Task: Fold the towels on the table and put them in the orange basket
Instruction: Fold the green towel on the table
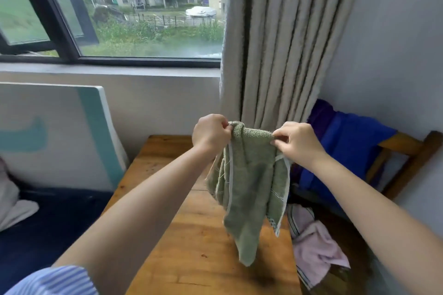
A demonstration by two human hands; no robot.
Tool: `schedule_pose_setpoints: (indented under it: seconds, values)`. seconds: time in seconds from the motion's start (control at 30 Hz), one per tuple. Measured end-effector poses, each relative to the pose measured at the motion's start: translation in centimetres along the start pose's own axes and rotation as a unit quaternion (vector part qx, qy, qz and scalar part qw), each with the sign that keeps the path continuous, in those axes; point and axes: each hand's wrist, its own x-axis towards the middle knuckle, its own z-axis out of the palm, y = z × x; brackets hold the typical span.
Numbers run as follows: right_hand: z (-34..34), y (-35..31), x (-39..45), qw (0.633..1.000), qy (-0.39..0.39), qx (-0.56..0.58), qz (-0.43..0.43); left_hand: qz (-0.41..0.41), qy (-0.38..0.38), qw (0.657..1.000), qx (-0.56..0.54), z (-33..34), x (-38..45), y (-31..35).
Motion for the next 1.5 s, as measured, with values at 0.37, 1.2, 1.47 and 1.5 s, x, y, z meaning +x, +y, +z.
schedule_pose_setpoints:
  seconds: [0.37, 1.2, 1.47, 1.5]
  values:
    - [12.9, -4.8, 1.9, 0.971, -0.214, 0.09, -0.059, -0.127, -0.041, 0.987, 0.087, -1.9, -1.0, -15.1]
    - [35.4, 4.1, 12.5, 0.956, -0.212, -0.119, 0.164, -0.467, -0.132, 0.867, 0.111, 5.4, 6.9, -38.2]
    - [38.6, 1.8, 4.2, 0.886, -0.335, -0.12, 0.299, -0.499, -0.254, 0.823, 0.095, 10.3, 2.7, -40.2]
    - [38.7, 1.5, 3.7, 0.879, -0.337, -0.108, 0.32, -0.498, -0.24, 0.83, 0.077, 10.5, 2.6, -40.0]
